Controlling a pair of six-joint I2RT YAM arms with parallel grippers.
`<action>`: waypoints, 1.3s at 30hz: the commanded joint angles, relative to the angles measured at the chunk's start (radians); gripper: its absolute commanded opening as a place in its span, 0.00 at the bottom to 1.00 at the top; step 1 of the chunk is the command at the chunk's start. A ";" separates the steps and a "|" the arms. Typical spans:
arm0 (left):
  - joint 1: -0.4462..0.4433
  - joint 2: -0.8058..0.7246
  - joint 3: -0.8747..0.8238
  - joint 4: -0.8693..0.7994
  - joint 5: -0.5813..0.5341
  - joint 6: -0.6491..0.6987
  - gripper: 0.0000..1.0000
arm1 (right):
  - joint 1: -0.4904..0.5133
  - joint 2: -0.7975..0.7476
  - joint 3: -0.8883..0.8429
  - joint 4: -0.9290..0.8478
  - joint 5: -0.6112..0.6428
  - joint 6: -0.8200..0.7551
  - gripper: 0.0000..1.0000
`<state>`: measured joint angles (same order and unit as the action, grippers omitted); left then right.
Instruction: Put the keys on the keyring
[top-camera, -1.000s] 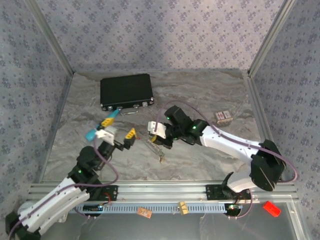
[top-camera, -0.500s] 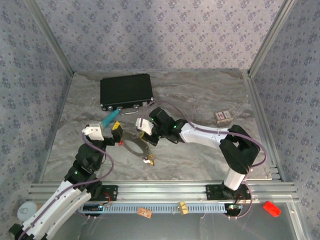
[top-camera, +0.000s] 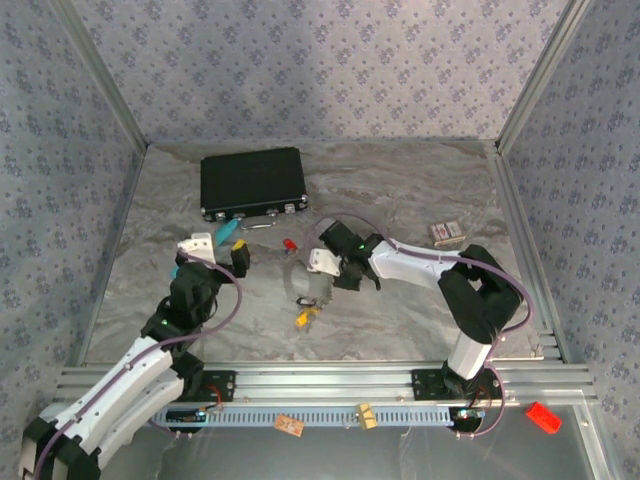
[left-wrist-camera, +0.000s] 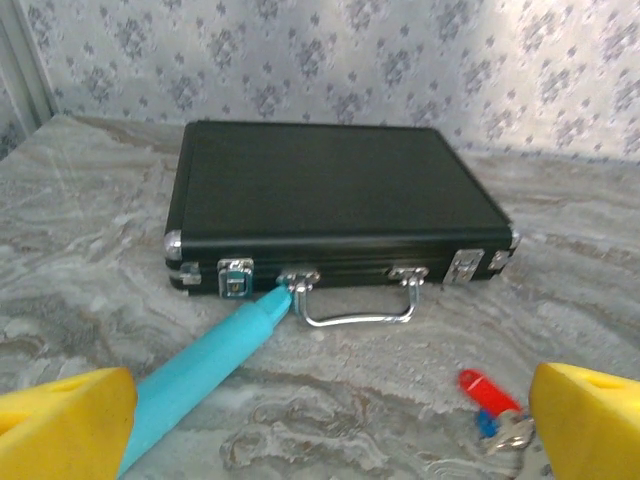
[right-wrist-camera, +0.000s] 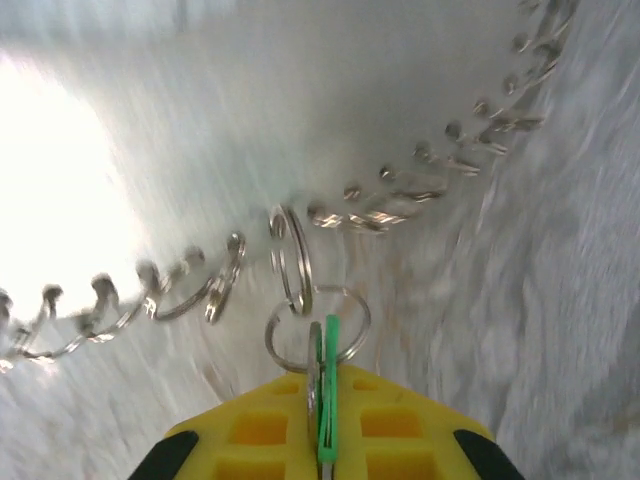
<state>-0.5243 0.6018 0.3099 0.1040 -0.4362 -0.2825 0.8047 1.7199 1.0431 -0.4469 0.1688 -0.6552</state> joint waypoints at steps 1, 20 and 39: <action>0.016 0.003 0.039 -0.015 -0.040 -0.023 1.00 | 0.011 0.011 -0.035 -0.117 0.209 -0.072 0.17; 0.242 0.264 0.025 0.220 -0.023 0.182 1.00 | -0.507 -0.526 -0.458 0.560 -0.042 0.441 0.34; 0.421 0.863 -0.063 0.969 0.278 0.365 1.00 | -0.845 -0.203 -0.715 1.366 -0.297 0.575 0.36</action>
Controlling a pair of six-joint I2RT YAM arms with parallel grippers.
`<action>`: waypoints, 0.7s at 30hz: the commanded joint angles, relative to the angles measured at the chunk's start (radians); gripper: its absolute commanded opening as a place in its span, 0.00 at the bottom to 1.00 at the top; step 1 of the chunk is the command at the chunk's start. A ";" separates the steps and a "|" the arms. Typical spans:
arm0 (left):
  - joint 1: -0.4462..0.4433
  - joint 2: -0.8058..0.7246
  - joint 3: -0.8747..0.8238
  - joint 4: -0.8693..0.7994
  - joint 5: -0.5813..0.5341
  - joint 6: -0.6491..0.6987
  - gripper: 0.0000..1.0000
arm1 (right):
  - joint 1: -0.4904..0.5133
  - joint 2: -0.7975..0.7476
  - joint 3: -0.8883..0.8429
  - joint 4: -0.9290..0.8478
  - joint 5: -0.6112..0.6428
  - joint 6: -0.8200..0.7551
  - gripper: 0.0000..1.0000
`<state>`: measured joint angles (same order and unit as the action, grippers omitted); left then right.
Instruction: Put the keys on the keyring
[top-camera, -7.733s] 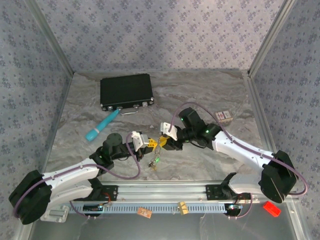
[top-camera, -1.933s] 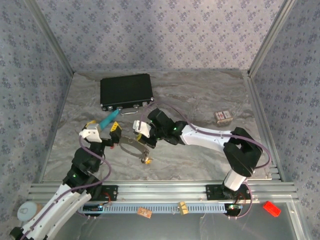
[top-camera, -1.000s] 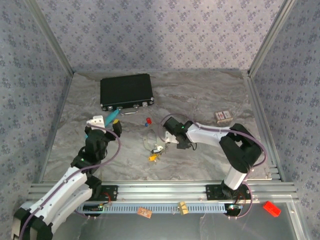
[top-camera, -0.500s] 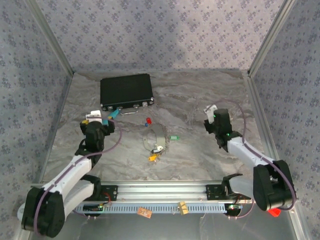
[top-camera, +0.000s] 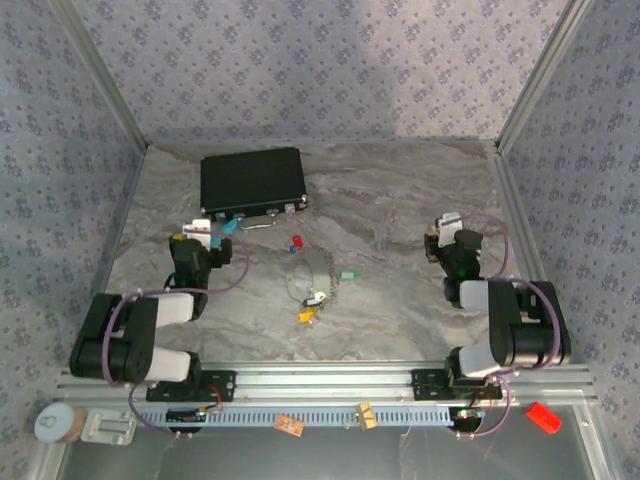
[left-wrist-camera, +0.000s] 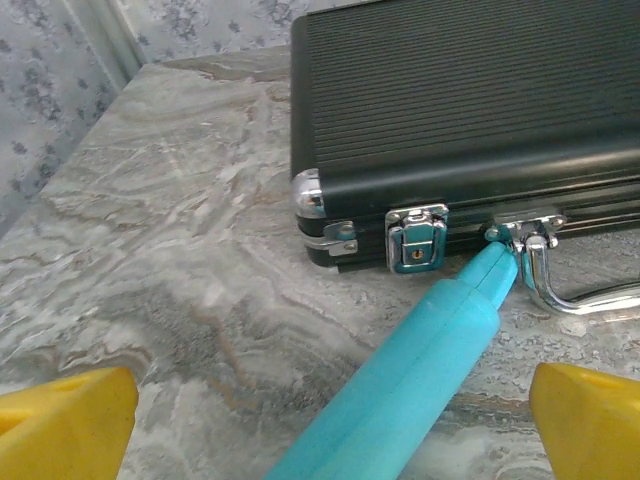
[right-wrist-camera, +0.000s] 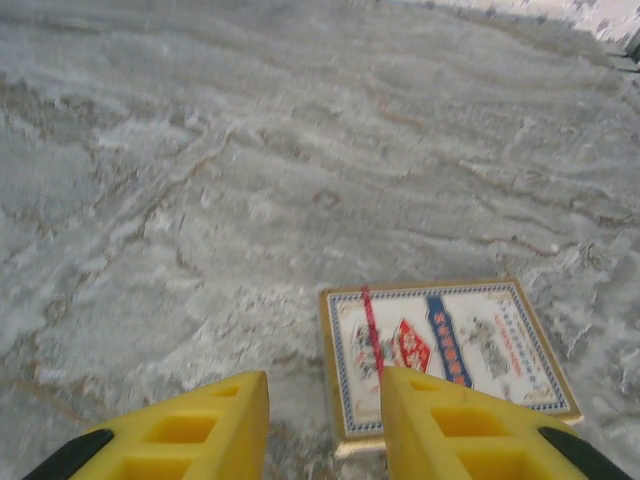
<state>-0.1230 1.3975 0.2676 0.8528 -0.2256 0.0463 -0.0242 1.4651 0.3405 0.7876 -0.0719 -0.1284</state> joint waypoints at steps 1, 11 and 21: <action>0.034 0.096 -0.025 0.247 0.076 0.018 1.00 | -0.027 0.033 0.011 0.056 -0.067 0.050 0.36; 0.097 0.136 0.126 -0.002 -0.043 -0.104 1.00 | -0.042 0.052 0.051 0.004 -0.047 0.082 0.49; 0.100 0.139 0.129 -0.001 -0.028 -0.106 1.00 | -0.041 0.054 0.050 0.008 -0.047 0.081 0.50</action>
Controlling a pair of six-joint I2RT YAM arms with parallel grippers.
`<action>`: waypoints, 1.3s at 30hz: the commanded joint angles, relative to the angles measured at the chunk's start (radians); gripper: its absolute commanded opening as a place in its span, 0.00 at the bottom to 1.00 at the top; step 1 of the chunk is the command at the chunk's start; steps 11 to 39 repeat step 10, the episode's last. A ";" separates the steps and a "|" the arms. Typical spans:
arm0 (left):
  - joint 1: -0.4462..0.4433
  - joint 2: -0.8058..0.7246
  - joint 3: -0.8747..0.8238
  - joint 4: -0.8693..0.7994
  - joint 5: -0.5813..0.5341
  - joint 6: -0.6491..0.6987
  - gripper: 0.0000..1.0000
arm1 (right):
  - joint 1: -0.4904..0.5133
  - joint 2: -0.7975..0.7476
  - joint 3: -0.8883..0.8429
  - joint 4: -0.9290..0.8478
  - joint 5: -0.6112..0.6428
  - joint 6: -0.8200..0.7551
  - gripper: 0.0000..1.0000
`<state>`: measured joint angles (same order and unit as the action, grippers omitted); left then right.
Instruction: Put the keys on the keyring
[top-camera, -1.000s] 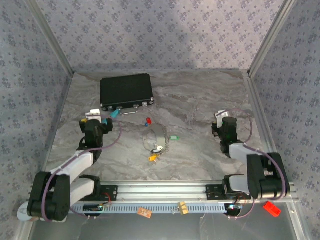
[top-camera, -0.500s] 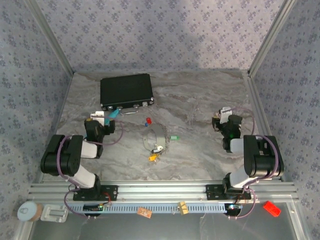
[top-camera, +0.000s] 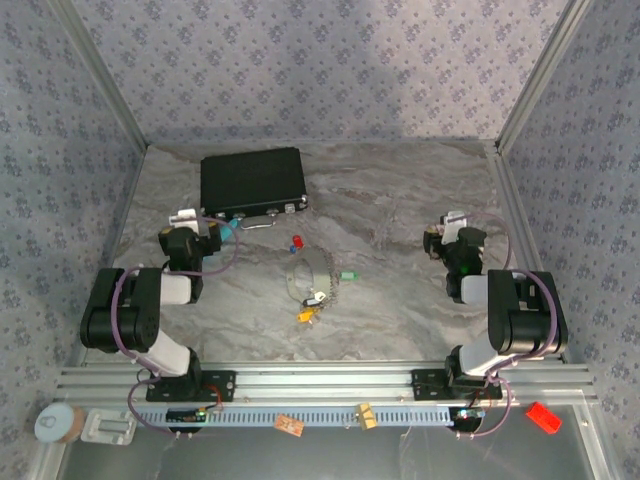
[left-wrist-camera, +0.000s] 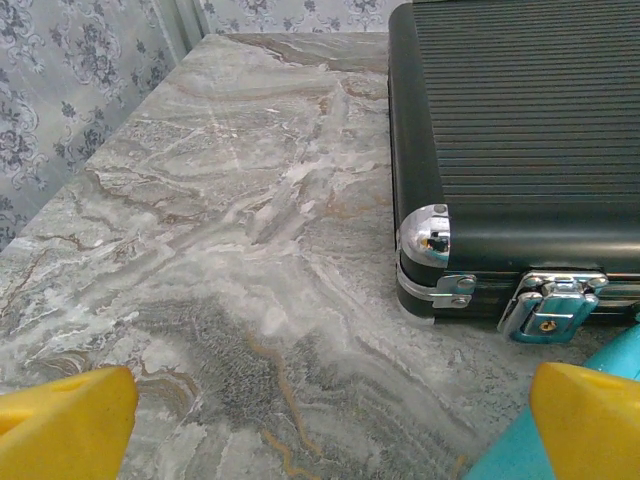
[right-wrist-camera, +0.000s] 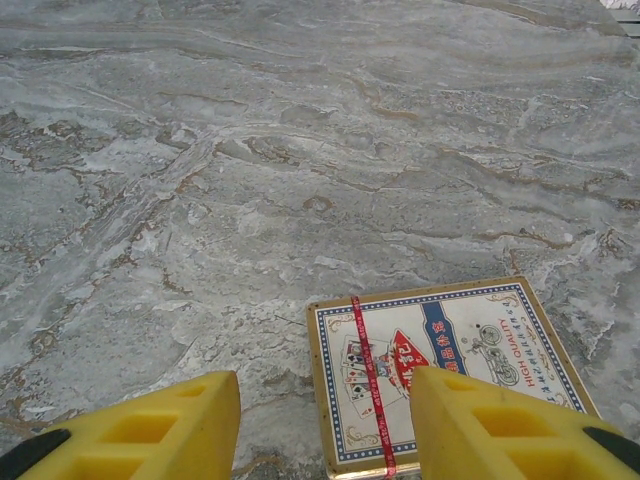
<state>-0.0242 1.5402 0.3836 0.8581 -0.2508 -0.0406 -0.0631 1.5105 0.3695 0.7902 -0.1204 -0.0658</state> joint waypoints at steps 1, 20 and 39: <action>0.006 -0.006 0.015 -0.012 0.007 -0.020 1.00 | -0.001 0.008 0.021 0.005 0.002 0.019 0.50; 0.018 -0.005 0.013 -0.011 0.034 -0.022 1.00 | -0.001 0.007 0.021 0.006 0.007 0.019 0.99; 0.018 -0.005 0.013 -0.011 0.034 -0.022 1.00 | -0.001 0.007 0.021 0.006 0.007 0.019 0.99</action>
